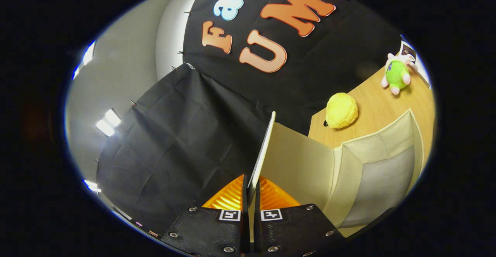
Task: Open the storage box then place both shoes into the box .Put the left shoe in first, then the right shoe, with the right side of both shoes facing outward in a uniform manner.
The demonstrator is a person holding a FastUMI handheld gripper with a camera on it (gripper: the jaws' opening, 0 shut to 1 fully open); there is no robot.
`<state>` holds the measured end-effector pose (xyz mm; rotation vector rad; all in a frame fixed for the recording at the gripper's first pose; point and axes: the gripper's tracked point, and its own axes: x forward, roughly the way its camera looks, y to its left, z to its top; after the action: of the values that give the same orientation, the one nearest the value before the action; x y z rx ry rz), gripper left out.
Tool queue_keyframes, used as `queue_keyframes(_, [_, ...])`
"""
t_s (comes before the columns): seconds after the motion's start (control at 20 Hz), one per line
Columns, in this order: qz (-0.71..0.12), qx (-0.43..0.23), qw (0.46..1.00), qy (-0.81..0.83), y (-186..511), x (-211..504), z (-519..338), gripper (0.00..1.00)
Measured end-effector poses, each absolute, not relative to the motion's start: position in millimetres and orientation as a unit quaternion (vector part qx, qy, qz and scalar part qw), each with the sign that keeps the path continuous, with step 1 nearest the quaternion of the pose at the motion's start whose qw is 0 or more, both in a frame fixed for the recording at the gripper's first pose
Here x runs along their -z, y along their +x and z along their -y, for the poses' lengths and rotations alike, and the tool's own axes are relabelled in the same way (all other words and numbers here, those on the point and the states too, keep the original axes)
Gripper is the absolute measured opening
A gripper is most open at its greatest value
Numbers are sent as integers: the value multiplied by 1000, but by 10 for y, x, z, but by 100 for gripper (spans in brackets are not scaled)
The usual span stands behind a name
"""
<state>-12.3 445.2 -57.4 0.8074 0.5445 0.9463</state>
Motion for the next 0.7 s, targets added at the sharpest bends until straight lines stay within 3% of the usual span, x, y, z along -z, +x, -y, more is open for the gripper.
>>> queue_keyframes(0.25, [-247, -453, 804, 295, -258, 736, -4976, 15])
queue_keyframes(0.35, [-216, -434, 835, 261, -150, 717, -4941, 32])
queue_keyframes(0.5, [-175, -394, 873, 229, 7, 645, -4757, 83])
queue_keyframes(0.6, [-165, -370, 888, 219, 71, 666, -4578, 98])
queue_keyframes(0.7, [-162, -344, 902, 203, 154, 729, -4359, 98])
